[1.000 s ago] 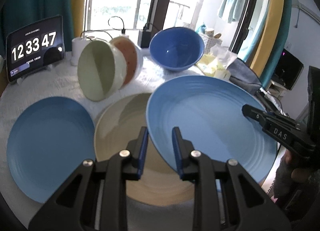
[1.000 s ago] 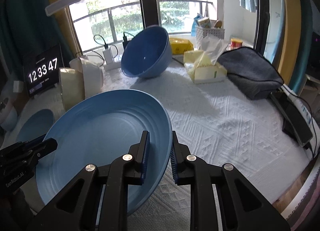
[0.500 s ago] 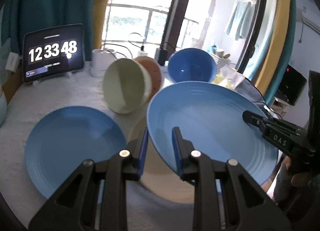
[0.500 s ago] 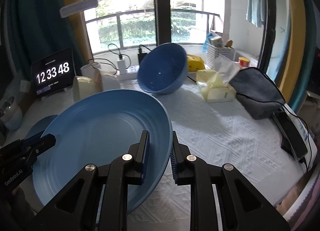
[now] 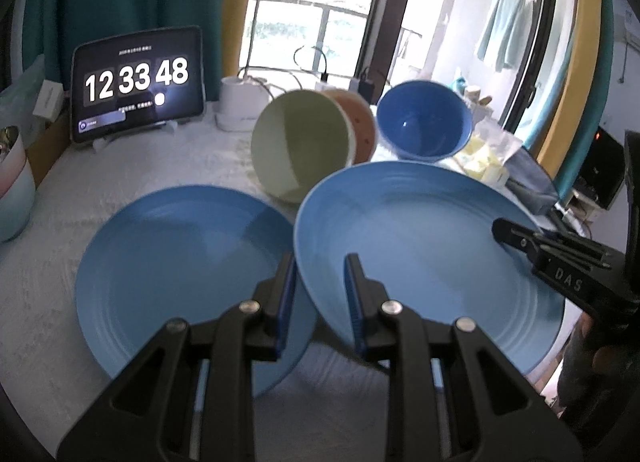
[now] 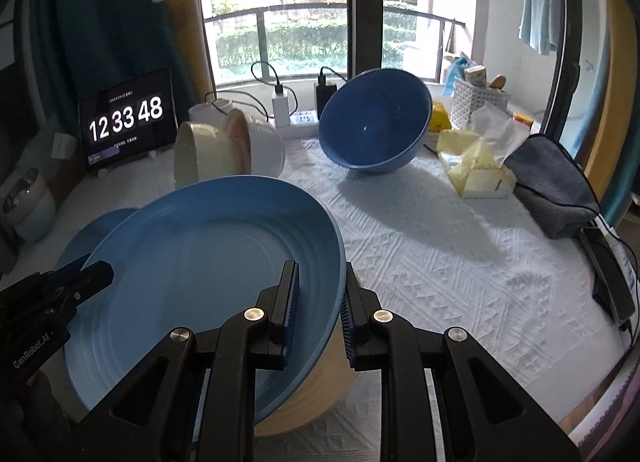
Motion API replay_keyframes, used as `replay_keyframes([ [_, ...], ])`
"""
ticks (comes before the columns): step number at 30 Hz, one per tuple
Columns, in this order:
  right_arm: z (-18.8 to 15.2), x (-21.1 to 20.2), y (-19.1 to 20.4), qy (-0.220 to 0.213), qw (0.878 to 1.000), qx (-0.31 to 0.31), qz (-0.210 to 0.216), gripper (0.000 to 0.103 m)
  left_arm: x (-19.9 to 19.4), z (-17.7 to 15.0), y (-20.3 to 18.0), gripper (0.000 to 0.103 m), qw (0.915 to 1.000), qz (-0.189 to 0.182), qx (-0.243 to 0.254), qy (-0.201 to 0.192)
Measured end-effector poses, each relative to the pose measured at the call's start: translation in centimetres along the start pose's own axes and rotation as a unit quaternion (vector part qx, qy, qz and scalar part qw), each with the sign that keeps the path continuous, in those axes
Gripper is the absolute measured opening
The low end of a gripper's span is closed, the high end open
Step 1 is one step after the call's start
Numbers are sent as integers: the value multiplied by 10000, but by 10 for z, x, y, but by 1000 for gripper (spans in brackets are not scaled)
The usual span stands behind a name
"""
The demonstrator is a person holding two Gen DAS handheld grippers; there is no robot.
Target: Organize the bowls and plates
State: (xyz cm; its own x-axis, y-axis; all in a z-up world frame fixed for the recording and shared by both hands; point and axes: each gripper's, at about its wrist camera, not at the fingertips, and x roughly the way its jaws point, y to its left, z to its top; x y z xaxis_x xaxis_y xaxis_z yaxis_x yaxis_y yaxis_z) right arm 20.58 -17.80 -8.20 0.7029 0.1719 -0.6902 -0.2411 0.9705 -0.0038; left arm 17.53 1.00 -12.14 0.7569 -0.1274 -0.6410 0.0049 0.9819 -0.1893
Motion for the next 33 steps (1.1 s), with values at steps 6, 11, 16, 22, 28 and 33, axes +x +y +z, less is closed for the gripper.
replay_keyframes([
  [6, -8, 12, -7, 191, 9998, 69, -8, 21, 13, -4, -8, 25, 9995, 109, 166, 231],
  [11, -14, 20, -14, 329, 9994, 132, -38, 22, 24, -10, -18, 25, 9980, 244, 360, 449],
  [16, -21, 26, -20, 446, 9988, 178, -41, 22, 31, -15, -24, 27, 9965, 365, 453, 599],
  [22, -24, 30, -23, 503, 9985, 196, -59, 23, 31, -15, -28, 27, 9958, 439, 503, 626],
  [28, -23, 31, -34, 542, 9978, 371, -115, 24, 25, -12, -29, 31, 9964, 487, 483, 497],
  [33, -19, 23, -34, 403, 9985, 329, -197, 25, 21, -10, -24, 35, 9974, 444, 347, 444],
])
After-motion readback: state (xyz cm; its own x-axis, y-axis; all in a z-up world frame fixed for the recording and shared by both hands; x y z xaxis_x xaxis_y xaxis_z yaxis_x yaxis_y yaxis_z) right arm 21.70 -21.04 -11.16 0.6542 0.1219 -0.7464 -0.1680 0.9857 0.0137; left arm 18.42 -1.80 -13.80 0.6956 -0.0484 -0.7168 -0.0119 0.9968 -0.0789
